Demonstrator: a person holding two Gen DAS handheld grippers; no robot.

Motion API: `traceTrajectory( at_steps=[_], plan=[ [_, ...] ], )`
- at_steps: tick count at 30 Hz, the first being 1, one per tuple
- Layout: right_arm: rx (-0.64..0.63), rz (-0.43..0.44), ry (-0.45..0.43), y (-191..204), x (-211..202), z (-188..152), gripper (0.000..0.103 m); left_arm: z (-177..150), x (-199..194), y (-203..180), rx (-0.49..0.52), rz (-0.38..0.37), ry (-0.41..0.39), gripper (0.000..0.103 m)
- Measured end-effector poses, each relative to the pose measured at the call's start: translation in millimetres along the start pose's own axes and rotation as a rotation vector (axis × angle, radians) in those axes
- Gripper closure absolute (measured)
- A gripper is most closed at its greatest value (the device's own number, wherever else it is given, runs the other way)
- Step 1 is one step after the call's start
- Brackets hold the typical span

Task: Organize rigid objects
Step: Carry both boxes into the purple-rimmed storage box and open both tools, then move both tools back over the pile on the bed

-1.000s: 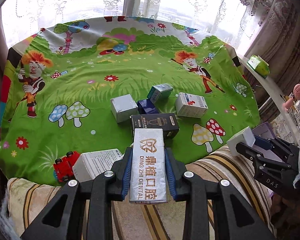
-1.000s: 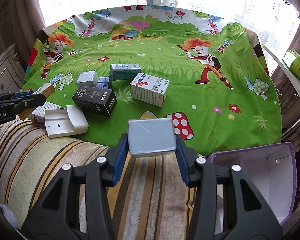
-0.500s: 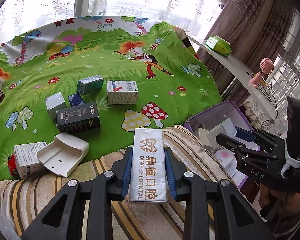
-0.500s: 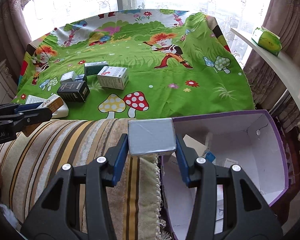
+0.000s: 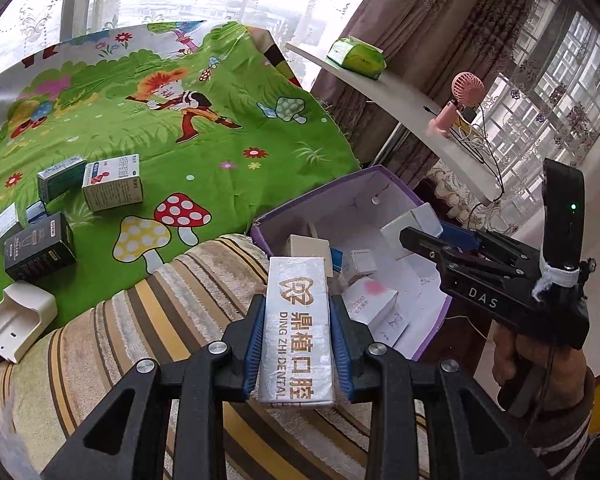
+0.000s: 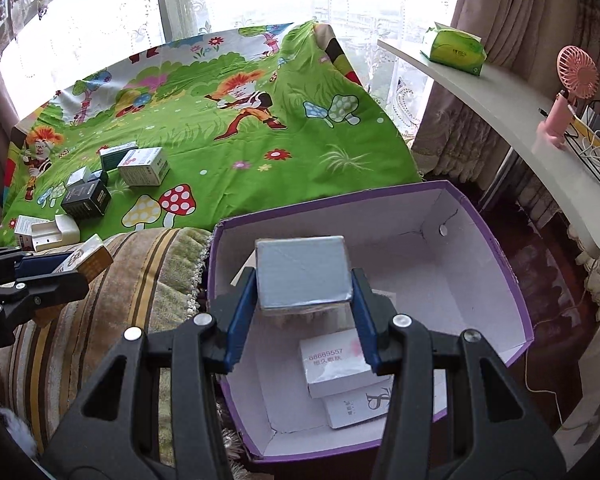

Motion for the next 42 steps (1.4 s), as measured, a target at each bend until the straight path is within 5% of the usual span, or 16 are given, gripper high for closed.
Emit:
traceTrajectory(
  at_steps=[9, 13, 21, 42],
  plan=[
    [0.071, -0.048, -0.032, -36.9, -12.7, 2.1, 0.052, -0.5, 12.3, -35.9, 0.059, -0.094, 0.031, 0.069],
    [0.085, -0.054, -0.04, -44.1, -16.2, 3.5, 0.046, -1.3, 11.2, -35.4, 0.055, -0.089, 0.026, 0.059],
    [0.062, -0.084, -0.044, -42.2, -18.2, 6.6, 0.041, -2.5, 9.9, -31.4, 0.047, -0.073, 0.021, 0.059],
    [0.039, 0.002, -0.028, -16.3, -19.4, 7.7, 0.033, -7.4, -15.4, 6.5, -0.049, -0.04, -0.05, 0.059]
  ],
)
Point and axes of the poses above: each gripper's, at about its wrist camera, not at the fingertips, and x roughly the way its jaws point, y to its left, z to its top, the point moved 5 cm from there along x, roughly the way its jaws point, and after that the axes turned 1 degree about x, right-handed, at the moved point
